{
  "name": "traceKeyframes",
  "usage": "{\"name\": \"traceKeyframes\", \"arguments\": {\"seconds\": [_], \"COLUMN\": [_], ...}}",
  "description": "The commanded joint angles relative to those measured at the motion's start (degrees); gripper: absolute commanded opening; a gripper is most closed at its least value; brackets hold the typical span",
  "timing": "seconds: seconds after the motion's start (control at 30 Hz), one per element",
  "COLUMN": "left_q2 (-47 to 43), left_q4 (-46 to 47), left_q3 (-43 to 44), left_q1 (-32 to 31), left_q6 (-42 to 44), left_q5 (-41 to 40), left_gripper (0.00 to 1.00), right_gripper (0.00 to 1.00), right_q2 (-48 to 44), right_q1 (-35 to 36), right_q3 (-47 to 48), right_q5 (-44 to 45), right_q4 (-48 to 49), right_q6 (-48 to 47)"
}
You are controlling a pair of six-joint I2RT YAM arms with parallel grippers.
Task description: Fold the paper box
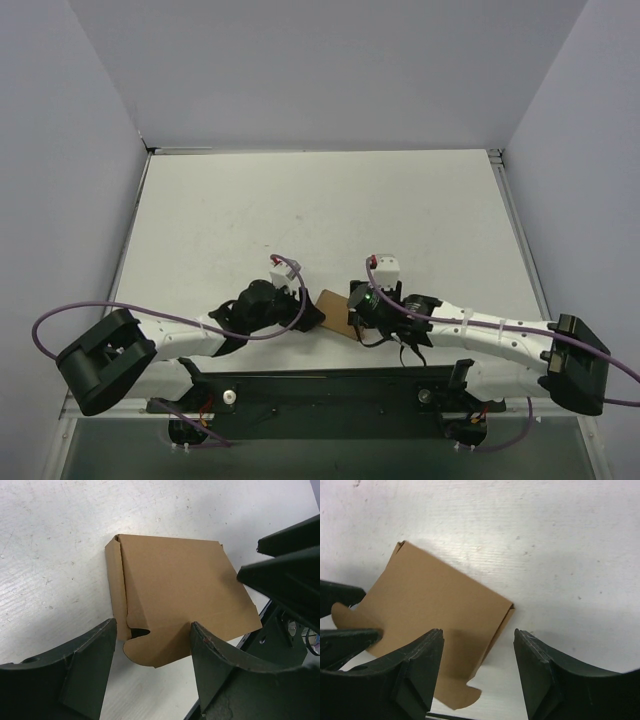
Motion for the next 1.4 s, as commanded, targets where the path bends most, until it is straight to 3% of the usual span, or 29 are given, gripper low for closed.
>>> {"name": "traceKeyframes", "arguments": {"seconds": [0.0,0.23,0.43,0.8,1.2,1.37], "left_q2": [-0.55,-0.37,-0.02,1.12,3.14,4.38], "left_q4": [-1.61,-2.4,-3.54,-4.95,-4.07,-8.19], "left_q3": [3.11,4.43,5.66,6.45,7.77,9.96], "left_q1": [-0.14,-0.23,-0.32,-1.64,-3.92,-5.06], "left_q6": [1.46,1.03,2.17,0.94,-2.04,-3.02], "left_q5": [-1.21,-0.95,-0.51,-0.07,0.02,-0.07], "left_gripper": [0.7,0.7,0.69,0.51,0.43,0.41], "right_gripper": [0.59,0.56,0.54,0.47,0.44,0.44], "right_q2": [-5.03,-6.28,-7.68,-2.94,-0.04,-0.04], "right_q1": [-3.55,-8.22,-10.24,-10.77,-10.77,-10.77], "right_q3": [-3.49,-9.2,-13.43,-14.57,-13.78,-13.87], "right_q5": [-6.23,-13.53,-13.54,-13.53,-13.01,-12.75], "right_q4": [0.21,8.03,11.82,13.4,12.97,12.79], "right_q6": [2.17,7.61,12.36,14.21,14.39,14.56]}}
